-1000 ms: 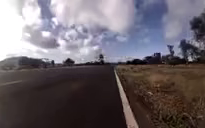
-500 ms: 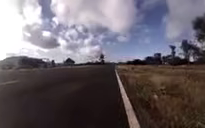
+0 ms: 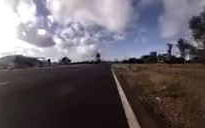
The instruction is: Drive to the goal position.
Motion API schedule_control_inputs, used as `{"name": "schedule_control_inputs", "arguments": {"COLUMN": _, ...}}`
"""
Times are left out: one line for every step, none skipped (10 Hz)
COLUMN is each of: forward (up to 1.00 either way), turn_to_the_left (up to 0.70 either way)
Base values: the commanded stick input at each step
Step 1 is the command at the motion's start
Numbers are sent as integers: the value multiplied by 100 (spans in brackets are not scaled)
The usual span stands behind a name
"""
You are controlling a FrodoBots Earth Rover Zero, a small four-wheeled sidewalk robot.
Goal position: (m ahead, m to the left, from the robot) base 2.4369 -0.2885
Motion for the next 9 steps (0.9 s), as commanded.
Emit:
{"name": "schedule_control_inputs", "arguments": {"forward": 50, "turn_to_the_left": 0}}
{"name": "schedule_control_inputs", "arguments": {"forward": 50, "turn_to_the_left": 0}}
{"name": "schedule_control_inputs", "arguments": {"forward": 50, "turn_to_the_left": 0}}
{"name": "schedule_control_inputs", "arguments": {"forward": 50, "turn_to_the_left": 0}}
{"name": "schedule_control_inputs", "arguments": {"forward": 50, "turn_to_the_left": 0}}
{"name": "schedule_control_inputs", "arguments": {"forward": 50, "turn_to_the_left": 0}}
{"name": "schedule_control_inputs", "arguments": {"forward": 50, "turn_to_the_left": 0}}
{"name": "schedule_control_inputs", "arguments": {"forward": 50, "turn_to_the_left": 0}}
{"name": "schedule_control_inputs", "arguments": {"forward": 50, "turn_to_the_left": 0}}
